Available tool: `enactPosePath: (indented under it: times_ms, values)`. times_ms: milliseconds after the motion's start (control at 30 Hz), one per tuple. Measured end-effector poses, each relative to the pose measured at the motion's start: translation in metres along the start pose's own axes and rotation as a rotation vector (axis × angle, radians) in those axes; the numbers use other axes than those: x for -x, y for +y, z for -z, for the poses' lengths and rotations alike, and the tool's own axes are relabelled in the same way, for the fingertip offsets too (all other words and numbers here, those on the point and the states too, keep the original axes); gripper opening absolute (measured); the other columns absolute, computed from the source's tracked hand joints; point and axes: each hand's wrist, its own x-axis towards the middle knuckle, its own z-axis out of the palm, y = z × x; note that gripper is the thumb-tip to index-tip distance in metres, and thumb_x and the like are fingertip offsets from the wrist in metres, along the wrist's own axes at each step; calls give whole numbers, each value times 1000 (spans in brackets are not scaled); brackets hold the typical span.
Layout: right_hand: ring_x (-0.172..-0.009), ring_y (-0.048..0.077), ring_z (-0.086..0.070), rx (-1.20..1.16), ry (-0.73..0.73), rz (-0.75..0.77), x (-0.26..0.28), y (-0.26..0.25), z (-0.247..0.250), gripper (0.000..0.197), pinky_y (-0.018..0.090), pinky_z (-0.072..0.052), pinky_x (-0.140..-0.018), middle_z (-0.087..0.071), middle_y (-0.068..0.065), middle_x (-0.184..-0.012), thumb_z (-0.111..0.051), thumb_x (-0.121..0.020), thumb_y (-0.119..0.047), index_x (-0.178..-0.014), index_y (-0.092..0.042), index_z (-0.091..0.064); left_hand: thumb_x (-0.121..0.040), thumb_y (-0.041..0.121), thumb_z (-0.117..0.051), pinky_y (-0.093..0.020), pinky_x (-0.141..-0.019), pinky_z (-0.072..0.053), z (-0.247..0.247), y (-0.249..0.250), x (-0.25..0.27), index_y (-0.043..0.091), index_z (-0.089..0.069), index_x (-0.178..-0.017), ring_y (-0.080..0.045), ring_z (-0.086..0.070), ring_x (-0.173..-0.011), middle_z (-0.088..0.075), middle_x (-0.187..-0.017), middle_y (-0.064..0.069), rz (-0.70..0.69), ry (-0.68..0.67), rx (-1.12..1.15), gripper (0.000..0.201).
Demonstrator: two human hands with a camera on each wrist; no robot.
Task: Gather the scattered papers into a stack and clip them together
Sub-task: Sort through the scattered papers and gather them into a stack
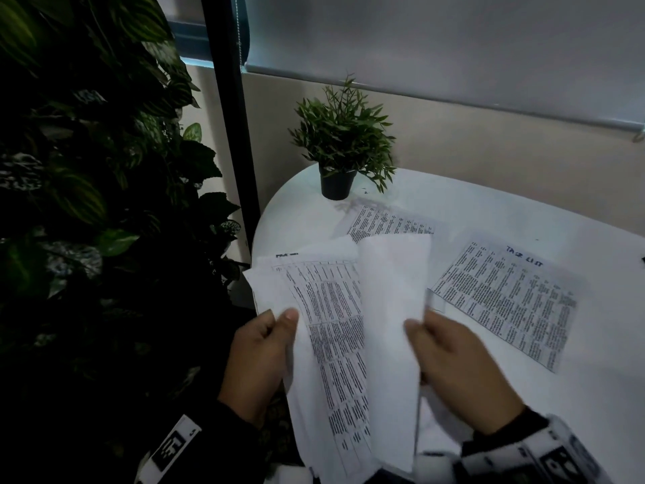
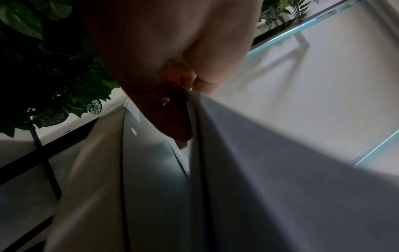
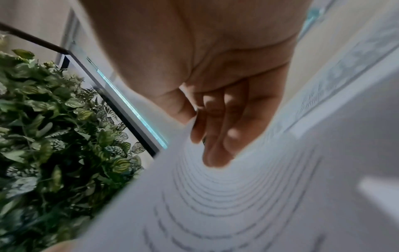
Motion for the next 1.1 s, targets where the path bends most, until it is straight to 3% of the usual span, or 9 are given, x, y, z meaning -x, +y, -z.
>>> enactPosePath:
  times_ms: [133,267,367,467,567,667,867,1000,1100]
  values:
    - [-70,22,-60,129,-112,155,5,-18,-10,26,40,-49,-71,-58,-1,-66,-47,-95,-35,-85,-11,-53,-77,53,-67,-48,-101,-44,-9,2,10,21,-67,-113,-26,-63,-112,-69,-118,-5,99,-181,99,49]
    - [-105,23,-57,333,-486,398,15,-34,-45,35,37,-43,-95,-61,8,-111,-41,-94,-43,-118,-22,-56,-87,13,-65,-21,-73,-50,-16,5,22,26,-58,-110,-8,-65,-89,-70,-99,10,-53,-173,-226,27]
    - [-115,15,-54,209,-443,108,-19,-18,-5,40,29,-39,-102,-59,3,-125,-49,-94,-39,-132,-23,-51,-87,-11,-52,-30,-83,-40,4,1,-1,13,-47,-127,-20,-52,-99,-56,-108,-5,-120,-19,-385,47]
    - [-125,24,-46,626,-247,-192,-69,24,49,64,36,-40,-104,-44,8,-140,-51,-90,-33,-147,-20,-25,-82,-17,-55,-39,-96,-37,22,-4,-20,4,-29,-141,-25,-47,-113,-47,-131,-12,-172,29,-468,68]
    - [-105,27,-55,876,-330,-404,-96,55,71,87,33,-50,-84,-49,10,-131,-55,-80,-35,-150,-23,-5,-77,-23,-58,-36,-101,-31,25,-4,-21,7,-15,-146,-17,-38,-120,-35,-140,-6,-228,66,-424,86]
    - [-82,23,-56,899,-372,-392,-110,59,78,101,28,-51,-66,-58,8,-109,-61,-70,-29,-150,-27,1,-78,-20,-59,-30,-100,-30,21,-1,-19,25,-30,-141,-9,-36,-118,-36,-134,6,-246,42,-430,83]
    - [-92,27,-57,1097,-302,-269,-109,62,66,45,30,-45,-68,-58,9,-107,-55,-83,-24,-125,-13,-40,-83,-21,-48,-12,-77,-39,18,9,-11,11,-63,-103,-13,-50,-101,-59,-108,0,-112,-79,-377,40]
    - [-81,23,-51,1022,-179,-240,-101,65,63,25,29,-41,-69,-58,5,-99,-40,-91,-31,-109,-16,-47,-85,-17,-48,-18,-76,-37,16,12,-8,17,-65,-92,-7,-52,-85,-59,-97,8,-59,-46,-328,39]
    - [-96,27,-58,1036,-129,-233,-104,60,66,23,30,-42,-74,-61,8,-110,-44,-91,-29,-107,-14,-52,-85,-15,-50,-25,-85,-35,16,11,-9,13,-66,-100,-14,-50,-96,-57,-107,0,-31,-43,-326,35]
